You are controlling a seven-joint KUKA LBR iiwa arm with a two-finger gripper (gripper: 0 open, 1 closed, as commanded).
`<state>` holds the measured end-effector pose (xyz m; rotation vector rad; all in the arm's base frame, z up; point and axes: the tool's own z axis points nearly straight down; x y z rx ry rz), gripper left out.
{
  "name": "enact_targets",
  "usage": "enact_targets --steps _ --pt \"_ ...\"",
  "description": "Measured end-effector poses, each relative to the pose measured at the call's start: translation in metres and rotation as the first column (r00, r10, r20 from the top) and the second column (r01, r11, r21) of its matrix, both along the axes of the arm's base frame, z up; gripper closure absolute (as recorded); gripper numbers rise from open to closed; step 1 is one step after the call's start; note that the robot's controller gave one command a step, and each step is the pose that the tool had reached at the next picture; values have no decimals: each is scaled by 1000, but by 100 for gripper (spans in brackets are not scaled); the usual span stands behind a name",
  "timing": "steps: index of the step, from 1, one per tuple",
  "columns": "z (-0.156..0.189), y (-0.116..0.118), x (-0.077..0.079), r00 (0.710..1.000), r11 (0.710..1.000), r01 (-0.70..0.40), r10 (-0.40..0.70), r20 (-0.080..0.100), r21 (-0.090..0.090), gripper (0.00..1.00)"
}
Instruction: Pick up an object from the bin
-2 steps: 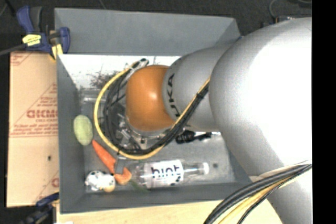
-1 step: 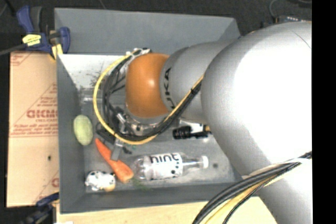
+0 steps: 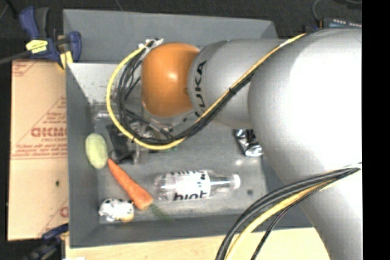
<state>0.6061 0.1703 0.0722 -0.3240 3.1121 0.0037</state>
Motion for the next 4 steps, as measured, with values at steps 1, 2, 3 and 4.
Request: enact_targets --steps 1,2,3,4 --pt "0 0 4 999 999 -40 40 1 0 100" --pt "2 0 4 999 999 -37 37 0 0 100" --pt "9 0 4 1000 1000 -29 29 1 1 100" --pt "16 0 4 999 999 -32 32 1 1 100"
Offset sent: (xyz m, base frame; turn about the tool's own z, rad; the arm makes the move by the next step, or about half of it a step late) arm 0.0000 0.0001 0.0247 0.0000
